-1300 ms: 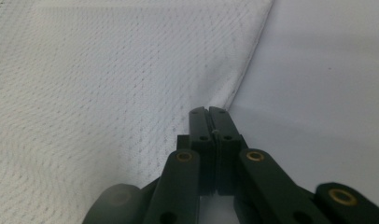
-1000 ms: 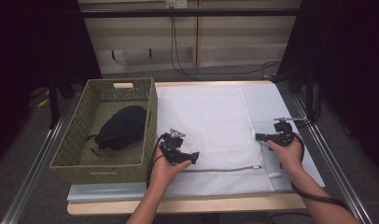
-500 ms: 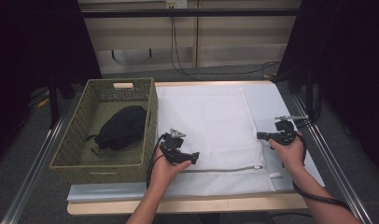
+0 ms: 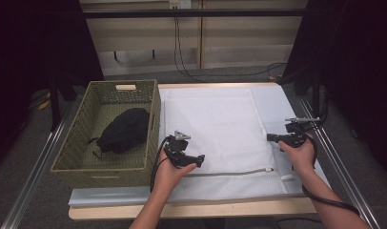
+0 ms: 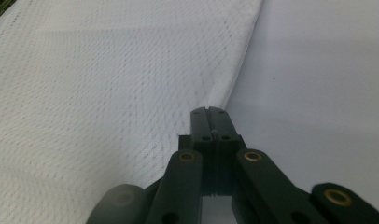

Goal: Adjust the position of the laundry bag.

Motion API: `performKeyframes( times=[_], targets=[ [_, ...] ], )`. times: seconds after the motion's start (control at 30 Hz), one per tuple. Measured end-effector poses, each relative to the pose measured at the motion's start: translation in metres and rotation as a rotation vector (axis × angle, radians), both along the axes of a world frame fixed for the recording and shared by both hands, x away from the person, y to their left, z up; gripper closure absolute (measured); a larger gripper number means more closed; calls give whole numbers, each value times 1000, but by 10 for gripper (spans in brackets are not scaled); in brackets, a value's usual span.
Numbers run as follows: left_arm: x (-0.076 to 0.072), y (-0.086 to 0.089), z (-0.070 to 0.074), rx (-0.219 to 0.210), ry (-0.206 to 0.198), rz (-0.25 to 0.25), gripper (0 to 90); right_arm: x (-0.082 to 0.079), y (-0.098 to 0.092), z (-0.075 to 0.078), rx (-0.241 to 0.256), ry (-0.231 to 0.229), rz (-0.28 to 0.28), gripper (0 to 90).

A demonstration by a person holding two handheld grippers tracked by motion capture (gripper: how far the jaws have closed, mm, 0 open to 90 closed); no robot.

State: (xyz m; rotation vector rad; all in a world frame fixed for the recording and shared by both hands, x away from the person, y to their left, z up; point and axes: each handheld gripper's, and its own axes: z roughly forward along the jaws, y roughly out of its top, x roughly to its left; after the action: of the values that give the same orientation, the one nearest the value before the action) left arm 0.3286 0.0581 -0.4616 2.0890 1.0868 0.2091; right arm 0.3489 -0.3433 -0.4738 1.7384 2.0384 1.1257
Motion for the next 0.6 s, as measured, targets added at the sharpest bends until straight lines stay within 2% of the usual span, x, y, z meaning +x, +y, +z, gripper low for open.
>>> performKeyframes(
  times=[0.1,0.27,0.3,0.6],
  targets=[
    [0,-1,-1,-9,-6,-1,92,0,-2,0,-2,0,-3,900],
    [1,-1,-1,6,0,-7,92,-1,-5,0,-3,-2,-16,900],
    [0,-3,-2,-12,3,6,92,-1,-6,-1,-14,-6,-23,900],
    [1,-6,-2,-10,2,-5,92,-4,-13,0,-11,2,-37,900]
  ],
)
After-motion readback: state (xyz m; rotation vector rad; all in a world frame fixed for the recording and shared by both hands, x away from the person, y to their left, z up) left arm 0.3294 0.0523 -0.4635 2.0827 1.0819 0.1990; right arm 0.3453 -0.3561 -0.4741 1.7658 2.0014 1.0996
